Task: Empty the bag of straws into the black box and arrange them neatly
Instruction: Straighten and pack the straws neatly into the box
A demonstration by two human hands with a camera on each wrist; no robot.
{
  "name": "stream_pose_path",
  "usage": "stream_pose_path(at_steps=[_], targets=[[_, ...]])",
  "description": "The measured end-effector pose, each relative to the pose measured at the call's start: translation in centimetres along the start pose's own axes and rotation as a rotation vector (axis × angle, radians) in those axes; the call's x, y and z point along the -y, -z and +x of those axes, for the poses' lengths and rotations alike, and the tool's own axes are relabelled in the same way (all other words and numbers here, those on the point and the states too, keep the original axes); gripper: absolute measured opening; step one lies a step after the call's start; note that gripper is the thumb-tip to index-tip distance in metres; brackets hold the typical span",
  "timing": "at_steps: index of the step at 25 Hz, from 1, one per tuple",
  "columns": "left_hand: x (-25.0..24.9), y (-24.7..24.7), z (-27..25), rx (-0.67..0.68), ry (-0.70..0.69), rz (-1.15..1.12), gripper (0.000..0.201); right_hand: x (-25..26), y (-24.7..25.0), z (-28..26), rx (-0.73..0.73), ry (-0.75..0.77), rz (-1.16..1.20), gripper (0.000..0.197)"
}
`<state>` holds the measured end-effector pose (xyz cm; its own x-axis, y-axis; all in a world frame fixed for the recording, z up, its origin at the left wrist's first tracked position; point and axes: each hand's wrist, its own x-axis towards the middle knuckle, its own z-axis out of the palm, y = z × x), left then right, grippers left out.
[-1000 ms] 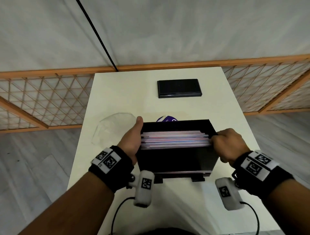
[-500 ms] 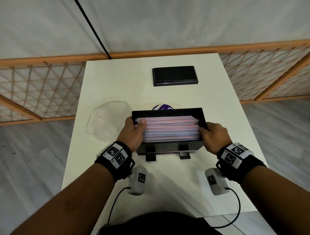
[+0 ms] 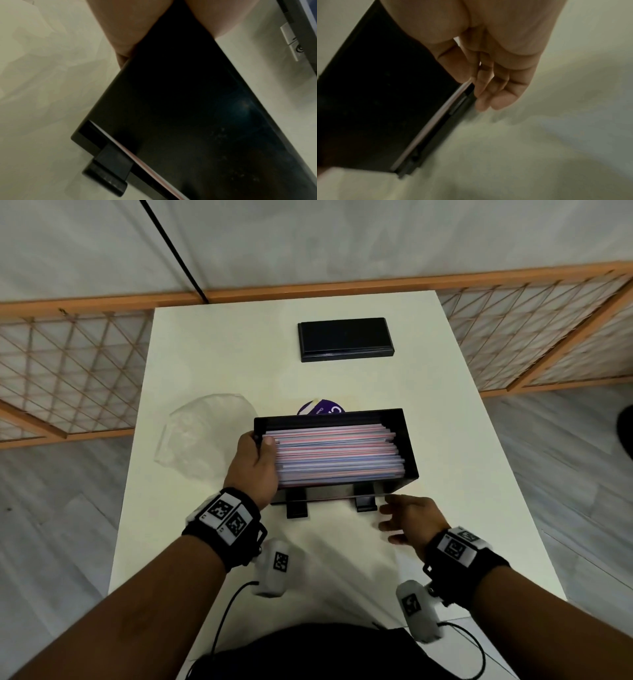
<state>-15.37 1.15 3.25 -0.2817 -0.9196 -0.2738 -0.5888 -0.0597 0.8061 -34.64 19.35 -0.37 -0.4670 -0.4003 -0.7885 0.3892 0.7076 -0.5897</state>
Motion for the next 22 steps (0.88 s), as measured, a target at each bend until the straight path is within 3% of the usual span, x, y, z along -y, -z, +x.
stream_pose_path(at_steps=[7, 13, 18, 22], targets=[[-0.1, 0.2, -0.2, 0.014, -0.022, -0.008, 0.039, -0.2, -1.2, 0.1, -0.075, -0.011, 0.143, 0.031], [-0.2, 0.2, -0.1, 0.017, -0.024, -0.005, 0.039, -0.7, -0.8, 0.7, -0.116, 0.048, -0.026, 0.034], [-0.1, 0.1, -0.1, 0.013, -0.033, -0.01, 0.04, -0.8, -0.1, 1.0, -0.223, 0.106, -0.222, 0.014], [0.0, 0.1, -0.1, 0.014, -0.029, -0.012, 0.039, -1.3, 0.0, 2.0, -0.148, 0.146, -0.156, 0.018]])
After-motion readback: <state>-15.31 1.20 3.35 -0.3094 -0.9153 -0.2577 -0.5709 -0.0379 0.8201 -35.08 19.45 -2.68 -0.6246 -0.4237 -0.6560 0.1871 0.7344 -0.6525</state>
